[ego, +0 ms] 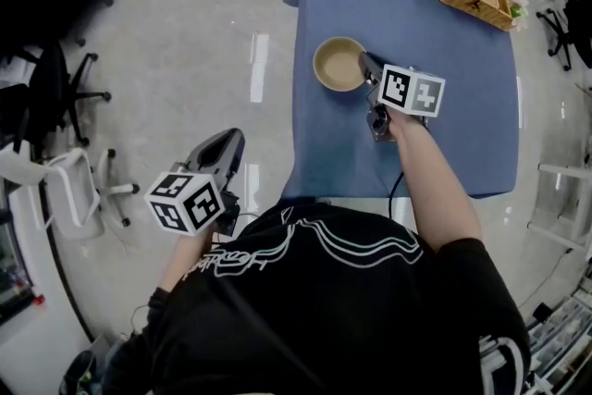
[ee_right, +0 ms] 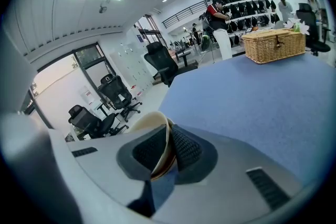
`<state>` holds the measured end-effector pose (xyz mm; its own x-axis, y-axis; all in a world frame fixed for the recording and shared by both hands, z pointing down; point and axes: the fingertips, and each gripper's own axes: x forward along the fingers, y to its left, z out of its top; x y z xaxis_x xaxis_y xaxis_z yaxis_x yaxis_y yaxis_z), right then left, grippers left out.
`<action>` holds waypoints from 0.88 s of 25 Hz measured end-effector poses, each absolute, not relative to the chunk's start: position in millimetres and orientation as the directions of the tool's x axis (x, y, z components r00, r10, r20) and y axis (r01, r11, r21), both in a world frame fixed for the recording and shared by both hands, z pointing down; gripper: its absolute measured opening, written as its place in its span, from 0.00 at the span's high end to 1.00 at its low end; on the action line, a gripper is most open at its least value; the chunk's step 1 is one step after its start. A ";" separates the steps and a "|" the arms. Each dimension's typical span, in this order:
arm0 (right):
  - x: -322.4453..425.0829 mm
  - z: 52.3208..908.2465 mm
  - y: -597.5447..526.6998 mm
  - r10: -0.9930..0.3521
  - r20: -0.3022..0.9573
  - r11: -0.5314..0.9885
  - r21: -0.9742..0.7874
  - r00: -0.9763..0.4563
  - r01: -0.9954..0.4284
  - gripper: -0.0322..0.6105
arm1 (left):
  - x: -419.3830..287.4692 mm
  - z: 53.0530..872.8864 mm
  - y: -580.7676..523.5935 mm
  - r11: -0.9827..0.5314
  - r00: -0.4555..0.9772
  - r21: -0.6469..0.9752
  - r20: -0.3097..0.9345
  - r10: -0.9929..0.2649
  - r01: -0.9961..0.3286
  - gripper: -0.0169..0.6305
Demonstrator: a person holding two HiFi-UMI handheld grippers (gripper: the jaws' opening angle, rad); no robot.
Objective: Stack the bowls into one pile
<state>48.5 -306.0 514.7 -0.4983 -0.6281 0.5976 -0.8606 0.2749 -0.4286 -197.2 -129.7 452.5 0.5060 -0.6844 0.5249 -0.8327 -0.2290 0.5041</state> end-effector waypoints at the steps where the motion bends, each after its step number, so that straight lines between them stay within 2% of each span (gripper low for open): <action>1: 48.2 514.5 -305.8 -0.630 0.595 0.281 -0.425 -0.499 -0.861 0.88 | -197.8 453.0 -129.0 -0.230 0.508 0.505 0.524 -0.684 -0.832 0.92; 3: 45.2 513.4 -304.1 -0.633 0.587 0.296 -0.420 -0.505 -0.858 0.86 | -200.3 454.2 -127.1 -0.233 0.513 0.509 0.522 -0.682 -0.828 0.92; 6: 40.7 509.4 -298.0 -0.636 0.575 0.320 -0.410 -0.514 -0.854 0.66 | -202.1 453.8 -123.8 -0.239 0.520 0.514 0.517 -0.680 -0.824 0.92; 10: 44.8 502.3 -281.5 -0.628 0.559 0.386 -0.381 -0.542 -0.840 0.56 | -190.1 453.6 -124.0 -0.260 0.537 0.519 0.505 -0.675 -0.815 0.92; 15: 49.7 478.0 -244.9 -0.600 0.520 0.511 -0.335 -0.608 -0.792 0.53 | -163.7 444.9 -119.7 -0.299 0.561 0.516 0.484 -0.672 -0.803 0.92; 22: 55.2 409.5 -175.5 -0.537 0.373 0.688 -0.326 -0.757 -0.649 0.53 | -108.8 406.5 -99.2 -0.391 0.600 0.484 0.420 -0.681 -0.782 0.92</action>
